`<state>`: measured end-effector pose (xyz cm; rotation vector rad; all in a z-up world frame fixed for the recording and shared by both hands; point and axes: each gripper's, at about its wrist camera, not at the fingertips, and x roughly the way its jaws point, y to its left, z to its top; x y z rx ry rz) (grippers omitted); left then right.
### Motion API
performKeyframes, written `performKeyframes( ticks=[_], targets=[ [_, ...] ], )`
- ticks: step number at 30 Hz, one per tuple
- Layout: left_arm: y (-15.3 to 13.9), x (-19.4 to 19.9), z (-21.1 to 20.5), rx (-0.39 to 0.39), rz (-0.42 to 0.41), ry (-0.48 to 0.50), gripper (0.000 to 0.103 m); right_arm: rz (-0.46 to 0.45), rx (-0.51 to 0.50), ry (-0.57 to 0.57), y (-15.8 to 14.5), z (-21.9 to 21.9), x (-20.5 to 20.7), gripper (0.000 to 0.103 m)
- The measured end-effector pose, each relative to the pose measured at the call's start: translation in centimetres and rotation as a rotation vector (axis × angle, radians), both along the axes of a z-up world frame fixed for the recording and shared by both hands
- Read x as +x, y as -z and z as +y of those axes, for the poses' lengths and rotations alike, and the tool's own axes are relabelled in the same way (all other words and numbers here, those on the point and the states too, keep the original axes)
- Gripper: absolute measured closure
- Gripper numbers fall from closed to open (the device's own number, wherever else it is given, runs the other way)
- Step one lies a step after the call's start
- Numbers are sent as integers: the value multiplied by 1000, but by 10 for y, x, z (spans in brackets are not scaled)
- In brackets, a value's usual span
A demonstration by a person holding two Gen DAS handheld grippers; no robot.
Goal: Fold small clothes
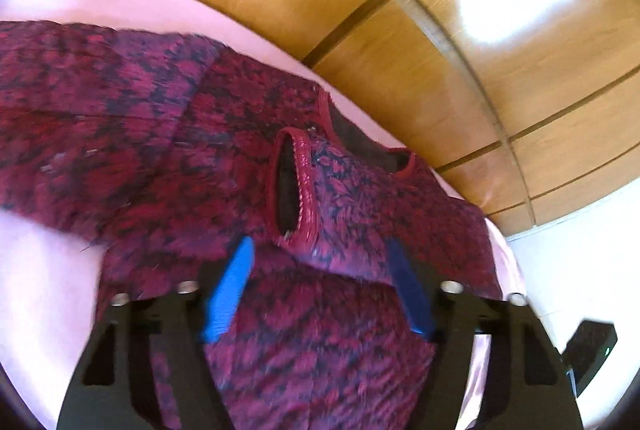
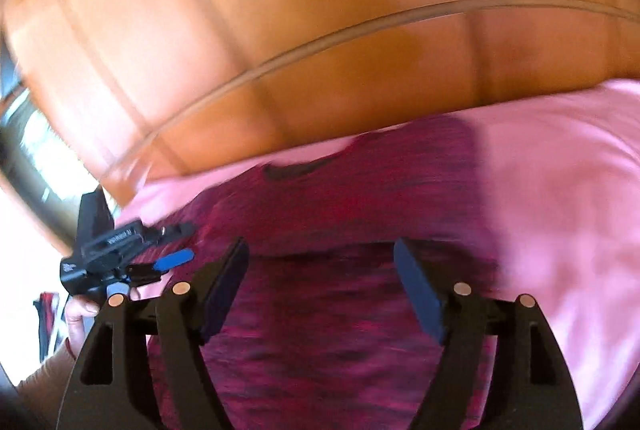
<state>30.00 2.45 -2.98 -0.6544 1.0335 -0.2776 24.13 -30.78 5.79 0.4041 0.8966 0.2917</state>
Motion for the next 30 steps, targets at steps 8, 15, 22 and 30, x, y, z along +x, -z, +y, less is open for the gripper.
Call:
performKeyframes(
  ticks=[8,15,22,30],
  targets=[
    [-7,8,6,72,-38,-41,93,50,85,219,19,-75,2,53],
    [-26,-23,21,175,-112,-68,94,110,-29,120,52,-25,34,59],
    [15,-20,32,239,-20,-85,94,149,-243,101,90,14,46,61],
    [12,-50,56,132,-64,-150,75,99,-388,85,96,36,44,58]
  ],
)
